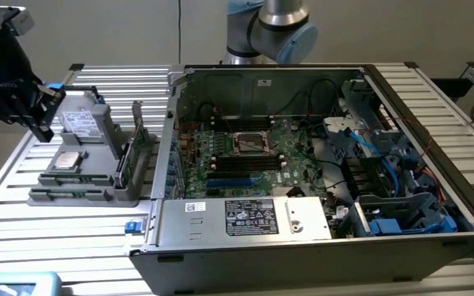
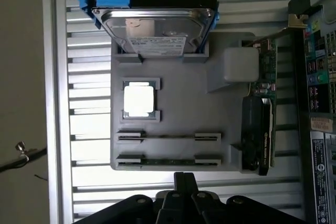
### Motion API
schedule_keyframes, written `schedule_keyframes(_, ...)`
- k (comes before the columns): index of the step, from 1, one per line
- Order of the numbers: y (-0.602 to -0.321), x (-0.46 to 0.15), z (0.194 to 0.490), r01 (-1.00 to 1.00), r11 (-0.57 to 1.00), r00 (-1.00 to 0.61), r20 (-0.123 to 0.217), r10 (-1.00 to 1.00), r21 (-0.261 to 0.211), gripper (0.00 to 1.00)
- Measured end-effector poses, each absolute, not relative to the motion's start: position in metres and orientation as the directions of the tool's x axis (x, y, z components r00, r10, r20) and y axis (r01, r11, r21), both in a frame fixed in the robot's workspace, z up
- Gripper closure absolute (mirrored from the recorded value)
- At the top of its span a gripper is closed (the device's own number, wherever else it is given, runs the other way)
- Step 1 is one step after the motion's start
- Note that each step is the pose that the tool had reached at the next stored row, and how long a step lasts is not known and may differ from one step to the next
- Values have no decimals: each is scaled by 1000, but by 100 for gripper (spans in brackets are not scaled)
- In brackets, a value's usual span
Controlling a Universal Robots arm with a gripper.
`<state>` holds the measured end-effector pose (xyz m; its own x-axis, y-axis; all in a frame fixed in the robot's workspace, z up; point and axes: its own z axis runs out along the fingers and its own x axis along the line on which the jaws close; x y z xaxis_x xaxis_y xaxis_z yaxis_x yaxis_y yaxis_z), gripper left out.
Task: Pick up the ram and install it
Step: 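Reach for the ram, then pick up the ram and move it above insertion slot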
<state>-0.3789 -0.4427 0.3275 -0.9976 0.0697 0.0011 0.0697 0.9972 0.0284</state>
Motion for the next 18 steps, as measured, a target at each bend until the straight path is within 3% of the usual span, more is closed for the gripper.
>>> schedule_keyframes(12, -443, -380, 327, 68, 997, -998, -2, 68, 27, 89)
schedule_keyframes(18, -442, -380, 326, -35, 999, -999, -5, -35, 27, 89)
